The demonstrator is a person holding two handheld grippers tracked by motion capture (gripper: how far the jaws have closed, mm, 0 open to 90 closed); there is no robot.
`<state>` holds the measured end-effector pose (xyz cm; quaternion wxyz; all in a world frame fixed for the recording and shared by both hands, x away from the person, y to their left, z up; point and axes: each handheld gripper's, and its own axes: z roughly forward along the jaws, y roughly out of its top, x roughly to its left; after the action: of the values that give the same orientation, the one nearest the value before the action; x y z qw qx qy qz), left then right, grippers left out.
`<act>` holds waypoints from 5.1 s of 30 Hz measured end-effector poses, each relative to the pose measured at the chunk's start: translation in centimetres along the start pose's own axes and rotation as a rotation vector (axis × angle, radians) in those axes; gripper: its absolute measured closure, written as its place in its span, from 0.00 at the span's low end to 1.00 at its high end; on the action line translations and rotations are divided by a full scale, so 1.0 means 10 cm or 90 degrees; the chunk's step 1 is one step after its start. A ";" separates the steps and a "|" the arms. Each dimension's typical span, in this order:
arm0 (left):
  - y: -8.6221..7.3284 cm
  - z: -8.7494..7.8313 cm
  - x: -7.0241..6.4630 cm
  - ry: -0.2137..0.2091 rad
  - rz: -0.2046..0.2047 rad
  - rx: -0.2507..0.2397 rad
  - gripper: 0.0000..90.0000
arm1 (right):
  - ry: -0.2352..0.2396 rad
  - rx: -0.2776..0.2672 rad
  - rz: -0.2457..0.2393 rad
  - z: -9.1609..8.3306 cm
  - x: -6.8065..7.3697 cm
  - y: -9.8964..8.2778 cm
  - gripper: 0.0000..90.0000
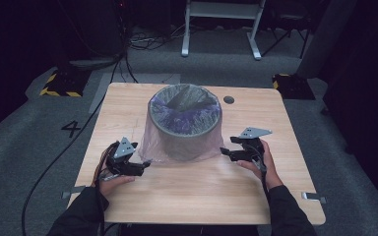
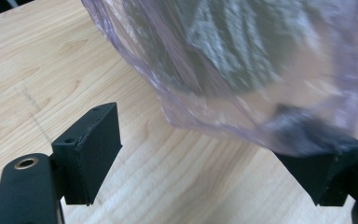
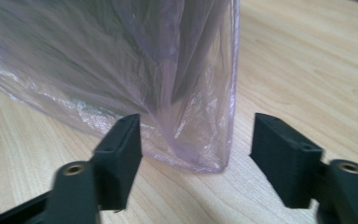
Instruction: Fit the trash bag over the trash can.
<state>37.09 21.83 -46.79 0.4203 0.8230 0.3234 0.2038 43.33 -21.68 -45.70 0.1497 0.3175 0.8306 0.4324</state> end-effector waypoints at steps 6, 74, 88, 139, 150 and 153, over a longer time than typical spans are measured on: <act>-0.08 -0.08 -0.06 0.008 -0.017 0.005 0.18 | 0.009 -0.048 0.007 -0.15 0.00 0.01 0.30; -0.34 0.12 -0.24 -0.063 -0.007 0.111 0.16 | 0.000 -0.084 -0.111 0.00 0.38 1.64 0.23; -0.34 0.12 -0.24 -0.064 -0.007 0.111 0.16 | 0.018 -0.036 -0.120 0.21 0.45 1.74 0.23; -0.34 0.12 -0.24 -0.068 -0.001 0.111 0.16 | -0.003 0.131 -0.157 0.41 0.58 1.85 0.24; -0.34 0.12 -0.24 -0.068 0.000 0.112 0.16 | -0.015 0.015 -0.140 0.05 0.60 1.82 0.23; -0.34 0.12 -0.24 -0.068 0.000 0.112 0.16 | -0.015 -0.008 -0.138 -0.07 0.60 1.80 0.23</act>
<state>34.86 20.97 -50.42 0.3633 0.8662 0.3174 0.1305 45.60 -10.51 -30.45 0.2074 0.2299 0.8556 0.4148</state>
